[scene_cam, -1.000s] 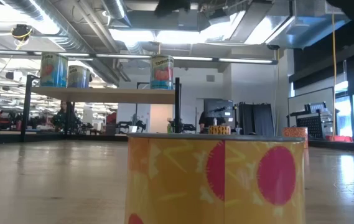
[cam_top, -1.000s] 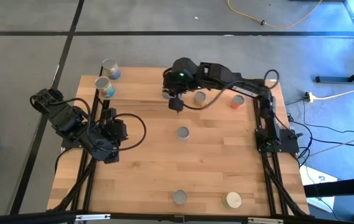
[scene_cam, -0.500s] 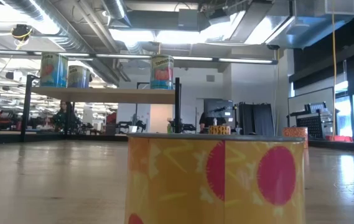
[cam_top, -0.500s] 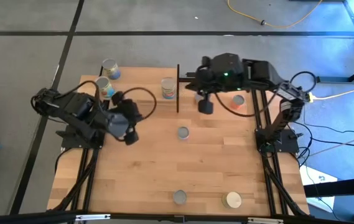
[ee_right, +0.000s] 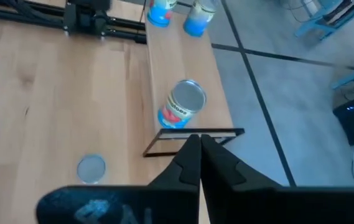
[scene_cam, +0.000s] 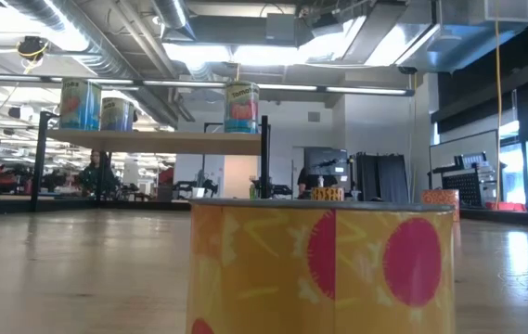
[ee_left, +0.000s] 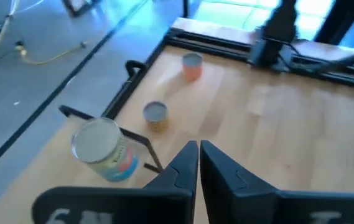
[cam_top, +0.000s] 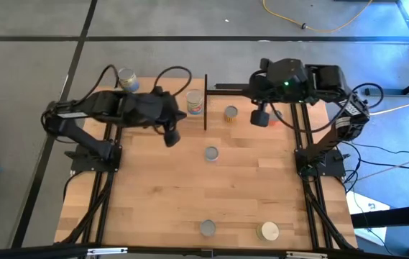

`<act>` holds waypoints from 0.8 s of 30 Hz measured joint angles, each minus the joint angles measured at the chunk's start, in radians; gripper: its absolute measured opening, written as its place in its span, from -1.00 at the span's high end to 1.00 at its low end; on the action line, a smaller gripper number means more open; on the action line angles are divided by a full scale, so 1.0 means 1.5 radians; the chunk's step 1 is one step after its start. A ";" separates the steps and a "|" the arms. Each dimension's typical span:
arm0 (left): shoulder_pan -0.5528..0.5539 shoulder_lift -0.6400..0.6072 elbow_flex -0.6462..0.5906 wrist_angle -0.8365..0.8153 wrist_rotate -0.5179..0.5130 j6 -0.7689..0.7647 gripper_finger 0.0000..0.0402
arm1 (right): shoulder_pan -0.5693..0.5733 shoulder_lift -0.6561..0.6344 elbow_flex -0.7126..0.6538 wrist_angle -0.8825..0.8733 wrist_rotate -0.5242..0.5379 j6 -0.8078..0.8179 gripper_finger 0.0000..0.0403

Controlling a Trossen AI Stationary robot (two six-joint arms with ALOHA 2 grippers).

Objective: Pick and place cans onto a shelf
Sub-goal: Put the blue canned tomatoes on the shelf

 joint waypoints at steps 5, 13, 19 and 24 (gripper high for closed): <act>0.036 0.054 0.000 -0.006 0.003 -0.002 0.99 | -0.001 -0.026 0.000 -0.040 0.029 0.000 0.96; 0.041 0.147 0.000 0.011 0.005 -0.005 1.00 | -0.001 -0.066 0.000 -0.076 0.047 0.000 0.97; 0.043 0.198 0.000 0.040 -0.026 -0.003 1.00 | -0.001 -0.083 0.000 -0.079 0.047 0.000 0.95; 0.059 0.233 0.000 0.076 -0.114 0.000 1.00 | -0.001 -0.088 0.000 -0.079 0.052 0.000 0.95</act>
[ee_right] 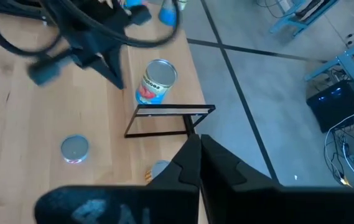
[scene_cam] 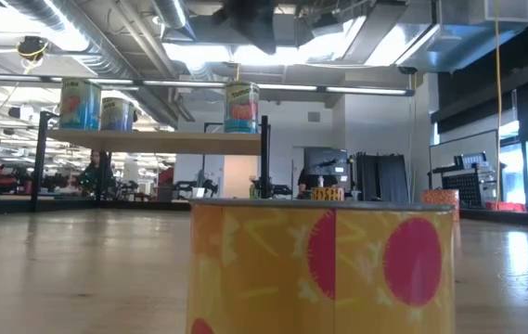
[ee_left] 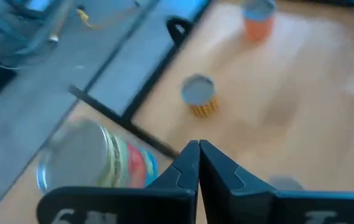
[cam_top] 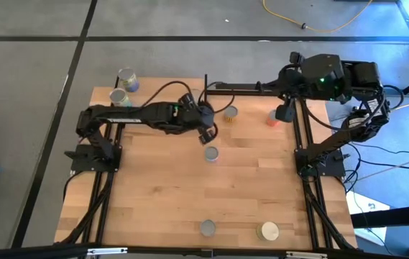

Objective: Pick and place cans onto a shelf
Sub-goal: Put the blue canned tomatoes on the shelf

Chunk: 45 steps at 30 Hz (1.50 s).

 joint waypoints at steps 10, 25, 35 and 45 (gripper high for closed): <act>0.052 0.023 0.000 0.016 -0.040 -0.002 1.00 | -0.023 -0.001 0.000 0.000 0.010 0.000 0.95; 0.101 0.025 0.000 0.005 0.010 -0.007 1.00 | -0.074 -0.001 0.000 -0.023 0.070 -0.002 0.95; 0.105 0.033 0.000 -0.010 0.068 -0.018 1.00 | -0.084 -0.001 0.000 -0.023 0.070 -0.002 0.95; 0.105 0.057 0.000 -0.050 0.029 -0.004 1.00 | -0.084 -0.001 0.000 -0.023 0.069 -0.001 0.95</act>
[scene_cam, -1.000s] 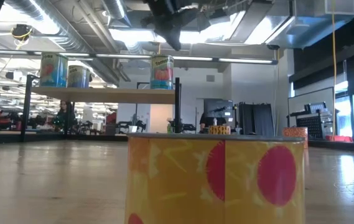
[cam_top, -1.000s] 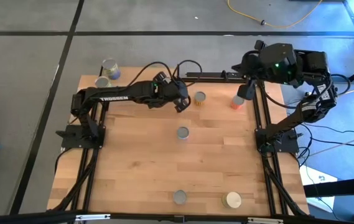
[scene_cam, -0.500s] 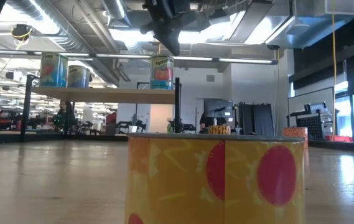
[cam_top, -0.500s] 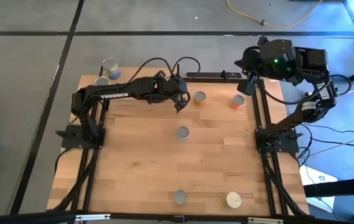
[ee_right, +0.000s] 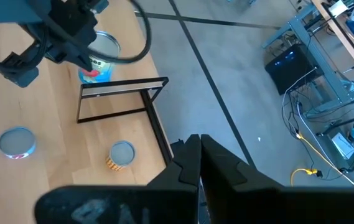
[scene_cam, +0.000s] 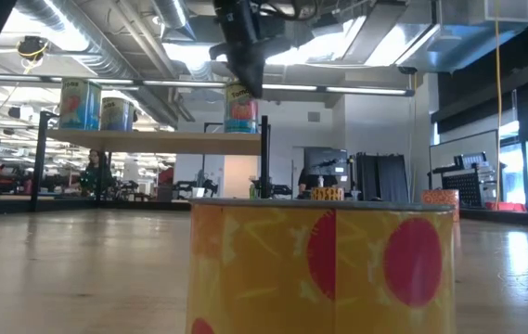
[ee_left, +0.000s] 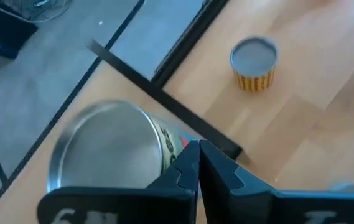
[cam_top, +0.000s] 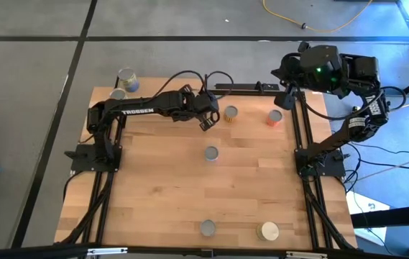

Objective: Pick and place cans onto a shelf
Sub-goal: Put the blue canned tomatoes on the shelf

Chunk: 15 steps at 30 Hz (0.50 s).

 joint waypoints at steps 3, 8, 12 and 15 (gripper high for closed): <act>0.000 0.002 0.000 -0.003 -0.001 0.002 1.00 | 0.000 0.000 0.000 0.000 0.000 0.000 0.95; 0.004 0.002 0.000 -0.013 -0.012 0.010 1.00 | 0.000 0.000 0.000 0.000 -0.004 0.001 0.95; 0.008 0.002 0.000 -0.042 -0.036 0.007 1.00 | 0.000 0.000 0.000 0.000 -0.005 0.001 0.95; 0.017 0.002 0.000 -0.055 -0.041 0.005 1.00 | 0.000 0.000 0.000 0.000 -0.006 0.001 0.94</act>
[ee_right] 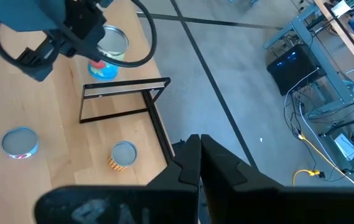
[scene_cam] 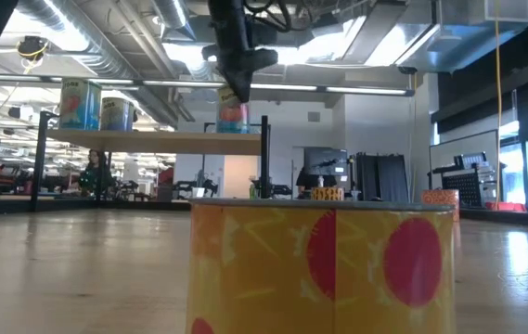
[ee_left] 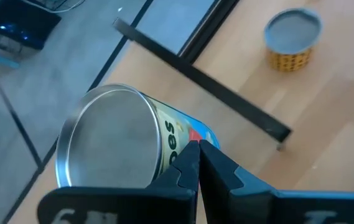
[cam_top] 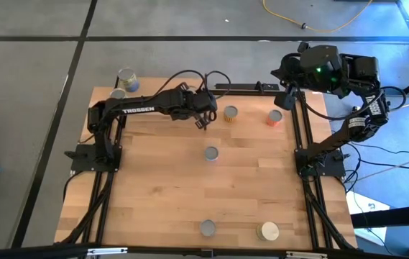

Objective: Pick and place cans onto a shelf
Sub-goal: Put the blue canned tomatoes on the shelf

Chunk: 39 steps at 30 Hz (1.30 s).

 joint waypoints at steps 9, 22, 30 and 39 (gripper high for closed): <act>0.031 0.000 0.000 -0.028 -0.027 -0.001 1.00 | 0.000 0.000 0.000 0.000 -0.003 0.000 0.94; 0.037 -0.023 0.001 0.000 0.017 0.018 1.00 | 0.000 0.000 0.000 0.000 -0.019 0.000 0.94; 0.042 -0.026 0.001 0.081 0.017 0.100 1.00 | 0.000 0.000 0.000 0.000 -0.018 0.000 0.94; 0.078 -0.024 0.001 0.105 0.021 0.108 1.00 | 0.000 0.000 0.000 0.000 -0.019 0.000 0.94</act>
